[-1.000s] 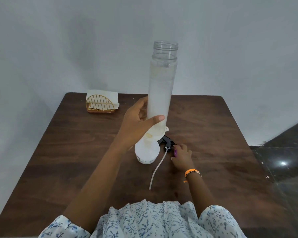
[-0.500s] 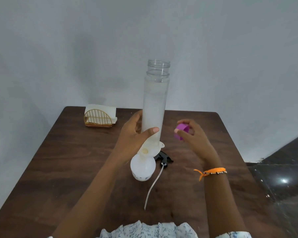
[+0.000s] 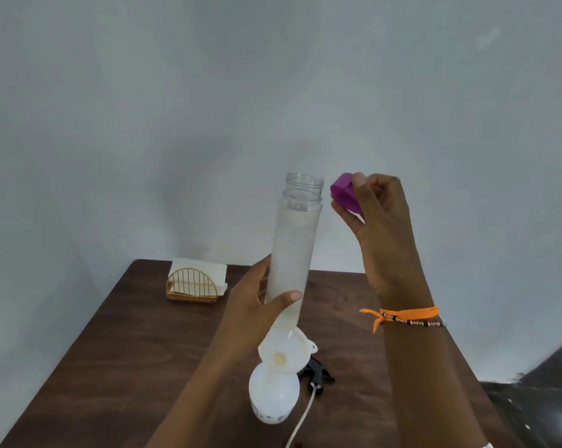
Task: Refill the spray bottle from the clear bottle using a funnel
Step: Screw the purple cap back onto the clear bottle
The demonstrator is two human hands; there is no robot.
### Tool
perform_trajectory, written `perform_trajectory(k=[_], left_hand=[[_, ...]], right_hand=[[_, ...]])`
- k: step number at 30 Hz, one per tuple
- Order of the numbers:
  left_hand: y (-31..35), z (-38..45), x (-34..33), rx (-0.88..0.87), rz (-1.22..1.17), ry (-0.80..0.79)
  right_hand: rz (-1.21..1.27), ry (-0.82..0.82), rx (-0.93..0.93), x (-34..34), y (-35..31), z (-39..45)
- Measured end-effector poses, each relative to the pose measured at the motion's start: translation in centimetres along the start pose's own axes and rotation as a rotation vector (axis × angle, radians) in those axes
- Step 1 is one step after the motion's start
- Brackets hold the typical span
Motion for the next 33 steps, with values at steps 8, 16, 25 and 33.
perform_trajectory(k=[8,16,25,33], left_hand=[[0.0,0.1,0.0,-0.039,-0.003,-0.038],[0.0,0.2,0.5,-0.059,0.034,-0.036],[1.6,1.2,1.5,-0.059,0.046,-0.053],[3.0,1.5,1.7,-0.104,-0.076,-0.124]], right_hand=[[-0.204,-0.198,0.142,-3.5,-1.4,1.3],[-0.143,-0.527,0.079,-3.5,-1.2,1.3],[-0.250,-0.564,0.195,-3.5,-2.5,2.3],[-0.202,-0.649,0.171,-3.3,-3.9,2.8]])
Point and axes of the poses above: each hand's wrist, its own z-axis towards the middle knuckle, its own x-axis out of the back of the hand, y = z × x, the point moved 5 cm from there along z, towards the middle knuckle, and after that the axes turned 7 degrees about x, right-handed, at the moved point
